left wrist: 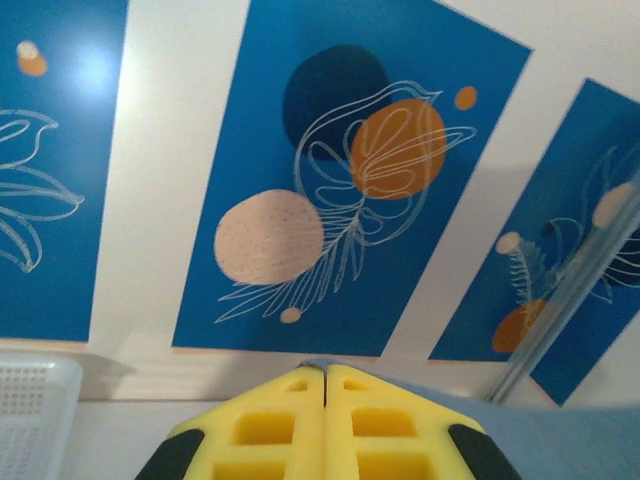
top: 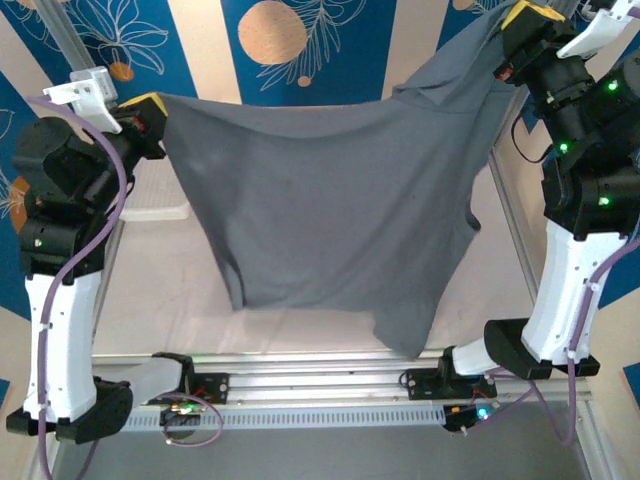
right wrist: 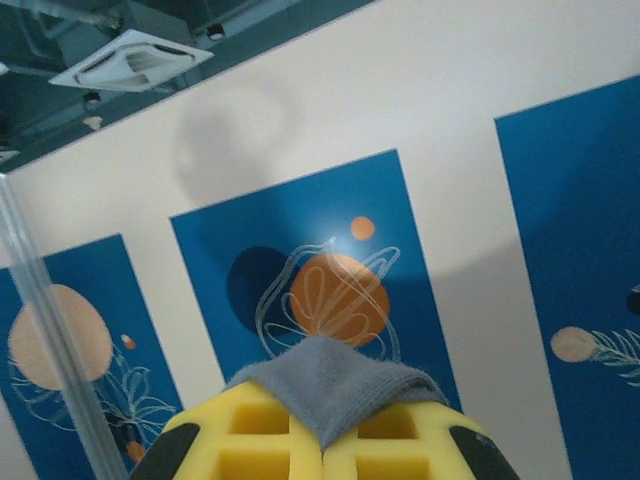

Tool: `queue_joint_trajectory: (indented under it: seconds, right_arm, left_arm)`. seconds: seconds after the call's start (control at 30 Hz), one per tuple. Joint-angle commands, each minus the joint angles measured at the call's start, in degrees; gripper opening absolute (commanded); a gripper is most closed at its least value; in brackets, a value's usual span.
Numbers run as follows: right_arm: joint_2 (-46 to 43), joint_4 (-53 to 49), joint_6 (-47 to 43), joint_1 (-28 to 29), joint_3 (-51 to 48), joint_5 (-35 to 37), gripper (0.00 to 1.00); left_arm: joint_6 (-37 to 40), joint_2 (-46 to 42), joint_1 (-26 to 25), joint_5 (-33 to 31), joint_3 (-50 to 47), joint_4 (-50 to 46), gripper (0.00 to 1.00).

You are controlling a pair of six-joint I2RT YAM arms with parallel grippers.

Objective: Fold the inside-out t-shirt

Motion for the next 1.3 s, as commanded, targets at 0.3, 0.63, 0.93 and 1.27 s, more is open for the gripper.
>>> queue_joint_trajectory:
  seconds: [0.3, 0.63, 0.93, 1.27]
  right_arm:
    - [-13.11, 5.04, 4.44, 0.99, 5.44, -2.41, 0.00]
    - [-12.26, 6.17, -0.30, 1.21, 2.52, 0.56, 0.00]
    - [0.94, 7.78, -9.49, 1.39, 1.67, 1.19, 0.00]
    - [11.31, 15.07, -7.79, 0.27, 14.08, -4.12, 0.00]
  left_arm:
    - [3.87, -12.24, 0.36, 6.92, 7.24, 9.46, 0.00]
    - [4.48, -9.26, 0.37, 4.96, 7.78, 8.25, 0.00]
    - [6.33, 5.33, 0.36, 5.32, 4.68, 15.80, 0.00]
    - [8.43, 17.69, 0.62, 6.72, 20.85, 20.00, 0.00]
